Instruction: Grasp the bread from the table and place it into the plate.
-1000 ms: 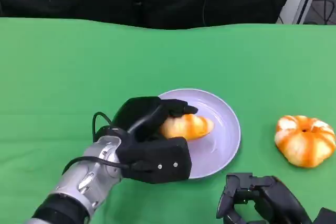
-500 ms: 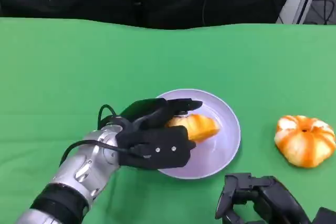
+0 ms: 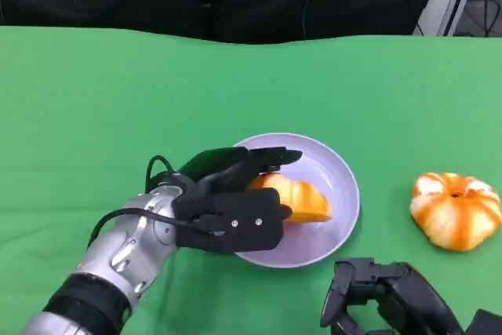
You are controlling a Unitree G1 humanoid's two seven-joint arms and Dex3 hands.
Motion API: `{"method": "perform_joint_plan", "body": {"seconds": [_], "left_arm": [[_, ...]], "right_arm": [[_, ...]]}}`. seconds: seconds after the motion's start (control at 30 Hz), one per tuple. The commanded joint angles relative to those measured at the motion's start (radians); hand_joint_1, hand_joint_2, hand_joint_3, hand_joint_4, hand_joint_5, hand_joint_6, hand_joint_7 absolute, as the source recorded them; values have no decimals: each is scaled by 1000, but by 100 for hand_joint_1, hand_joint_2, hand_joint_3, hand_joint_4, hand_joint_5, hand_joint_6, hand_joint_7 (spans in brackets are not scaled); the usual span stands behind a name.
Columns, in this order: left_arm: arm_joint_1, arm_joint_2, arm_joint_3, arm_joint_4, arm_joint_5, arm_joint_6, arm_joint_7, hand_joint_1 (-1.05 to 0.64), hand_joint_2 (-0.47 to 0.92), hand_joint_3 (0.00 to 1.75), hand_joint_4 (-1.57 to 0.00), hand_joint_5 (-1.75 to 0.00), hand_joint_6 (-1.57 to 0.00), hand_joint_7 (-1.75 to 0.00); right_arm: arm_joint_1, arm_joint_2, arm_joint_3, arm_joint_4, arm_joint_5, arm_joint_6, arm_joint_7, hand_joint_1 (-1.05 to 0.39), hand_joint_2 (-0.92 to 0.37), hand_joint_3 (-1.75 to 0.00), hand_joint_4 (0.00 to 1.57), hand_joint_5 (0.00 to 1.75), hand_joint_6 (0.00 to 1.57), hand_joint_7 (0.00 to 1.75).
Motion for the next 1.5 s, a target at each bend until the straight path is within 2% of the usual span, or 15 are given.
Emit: {"method": "perform_joint_plan", "body": {"seconds": [0.03, 0.23, 0.7, 0.9, 1.07, 1.27, 1.37, 1.5], "left_arm": [[-9, 21, 7, -7, -13, -7, -5, -99, 92, 91, -27, -1, -29, -1], [1, 27, 24, -21, -38, -31, -4, -99, 92, 94, -30, -2, -29, -1], [103, 74, 108, -225, -150, -30, -34, -94, 92, 91, -36, -3, -33, -2], [180, 75, 159, -312, -274, -42, -84, -91, 92, 84, -36, -2, -35, -2], [348, 93, 253, -516, -405, 9, -106, -90, 92, 83, -41, -3, -37, -2], [368, 94, 261, -551, -419, 32, -112, -90, 92, 83, -42, -3, -38, -2], [502, 69, 361, -625, -620, -9, -141, -90, 92, 80, -47, -4, -41, -2], [530, 59, 383, -639, -672, -16, -157, -90, 92, 78, -50, -4, -43, -2]], "right_arm": [[5, -12, -4, -6, -1, 2, -9, -15, -56, -107, 85, 152, 87, 120], [6, -11, -3, -6, 4, 4, -9, -14, -57, -105, 85, 154, 87, 120], [-1, -13, -4, 12, 5, -10, -8, -15, -56, -105, 85, 155, 87, 121], [-2, -13, -6, 16, 9, -11, -6, -15, -56, -105, 85, 154, 88, 121], [-3, -14, -5, 14, 8, -5, -5, -14, -57, -104, 85, 154, 87, 123], [-4, -14, -5, 14, 8, -5, -6, -14, -57, -104, 85, 155, 87, 123], [-2, -18, -7, 13, 18, 2, 2, -13, -57, -103, 84, 155, 87, 123], [-1, -18, -9, 14, 19, 4, 3, -13, -58, -103, 84, 155, 87, 123]]}}
